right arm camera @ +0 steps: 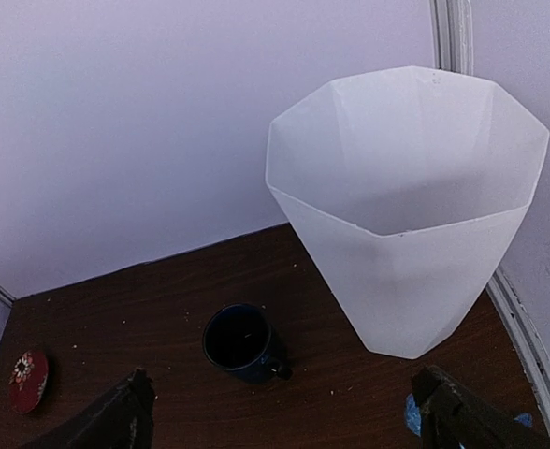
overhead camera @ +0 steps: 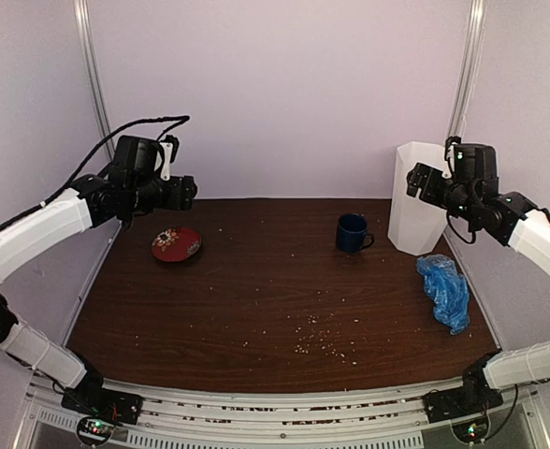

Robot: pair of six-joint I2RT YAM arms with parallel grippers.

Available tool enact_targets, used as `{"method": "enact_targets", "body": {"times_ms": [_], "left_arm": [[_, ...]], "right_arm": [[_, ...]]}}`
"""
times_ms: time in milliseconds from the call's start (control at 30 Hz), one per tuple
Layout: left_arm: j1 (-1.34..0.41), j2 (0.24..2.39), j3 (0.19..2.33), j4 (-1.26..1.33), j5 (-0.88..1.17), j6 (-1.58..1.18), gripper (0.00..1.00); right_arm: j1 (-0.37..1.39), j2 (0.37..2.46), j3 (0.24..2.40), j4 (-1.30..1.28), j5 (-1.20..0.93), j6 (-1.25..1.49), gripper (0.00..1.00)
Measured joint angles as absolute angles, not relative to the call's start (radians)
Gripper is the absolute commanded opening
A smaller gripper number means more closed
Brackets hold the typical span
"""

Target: Put the trash bags into the trash bin

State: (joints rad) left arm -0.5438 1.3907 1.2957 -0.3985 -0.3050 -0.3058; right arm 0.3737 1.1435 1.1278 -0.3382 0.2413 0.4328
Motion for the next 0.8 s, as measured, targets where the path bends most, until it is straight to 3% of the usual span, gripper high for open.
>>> {"method": "enact_targets", "body": {"times_ms": [267, 467, 800], "left_arm": [[-0.612, 1.475, 1.338, -0.389, -0.116, -0.319, 0.7], [-0.689, 1.552, 1.411, -0.372, -0.02, -0.332, 0.7], [-0.78, 1.579, 1.434, -0.354, 0.047, -0.349, 0.7]], "right_arm": [[0.38, 1.153, 1.287, -0.479, 0.185, 0.391, 0.88], [0.386, 1.29, 1.594, -0.625, 0.205, 0.331, 0.83], [0.388, 1.502, 1.798, -0.839, 0.283, 0.278, 0.77]]}}
